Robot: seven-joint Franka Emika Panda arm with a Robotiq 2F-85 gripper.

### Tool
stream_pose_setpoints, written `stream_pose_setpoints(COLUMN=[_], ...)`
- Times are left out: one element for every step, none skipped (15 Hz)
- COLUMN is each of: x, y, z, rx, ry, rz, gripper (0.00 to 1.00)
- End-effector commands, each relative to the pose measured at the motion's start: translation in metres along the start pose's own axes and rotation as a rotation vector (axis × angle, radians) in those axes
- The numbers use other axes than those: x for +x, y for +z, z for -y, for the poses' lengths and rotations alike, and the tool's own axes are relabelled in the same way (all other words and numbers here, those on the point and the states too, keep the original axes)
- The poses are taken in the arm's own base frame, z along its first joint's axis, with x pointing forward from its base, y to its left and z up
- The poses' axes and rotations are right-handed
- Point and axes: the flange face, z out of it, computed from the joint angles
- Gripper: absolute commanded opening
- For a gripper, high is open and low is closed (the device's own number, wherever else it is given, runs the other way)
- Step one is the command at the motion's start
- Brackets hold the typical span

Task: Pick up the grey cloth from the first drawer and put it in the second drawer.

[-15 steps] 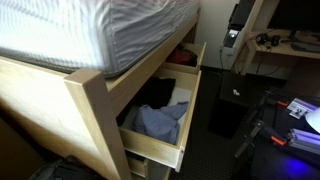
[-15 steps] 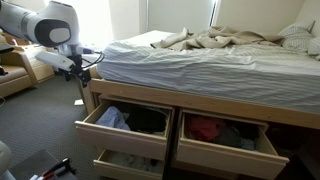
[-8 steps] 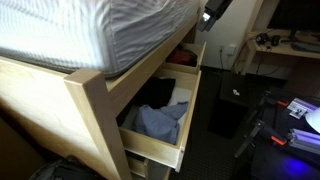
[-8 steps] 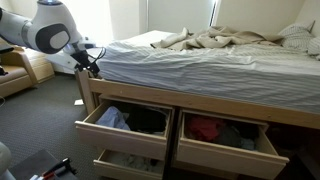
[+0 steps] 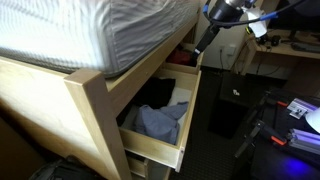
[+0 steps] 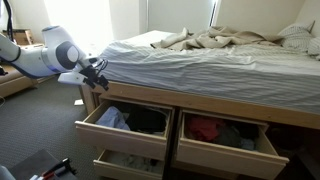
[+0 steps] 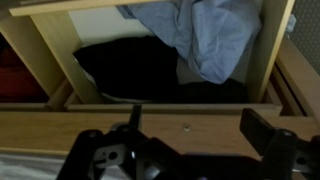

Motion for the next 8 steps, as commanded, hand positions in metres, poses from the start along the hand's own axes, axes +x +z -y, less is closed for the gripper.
stream_pose_setpoints(x=[0.01,-0.001,0.0,0.003,0.005,0.007,0.014,0.018], y=[0.048,0.024,0.034,0.041,0.045,0.024,0.045,0.046], z=[0.001,0.0,0.0,0.001,0.002,0.005,0.023,0.025], rx=[-0.05,-0.035,-0.041,-0.037,-0.033,-0.015,0.077,0.111], ry=[-0.018,-0.011,-0.015,-0.015,-0.014,-0.025,-0.093,-0.115], rz=[0.189,0.105,0.145,0.165,0.176,0.185,0.222,0.207], gripper=[1.0,1.0,1.0,1.0,1.0,1.0,1.0,1.0])
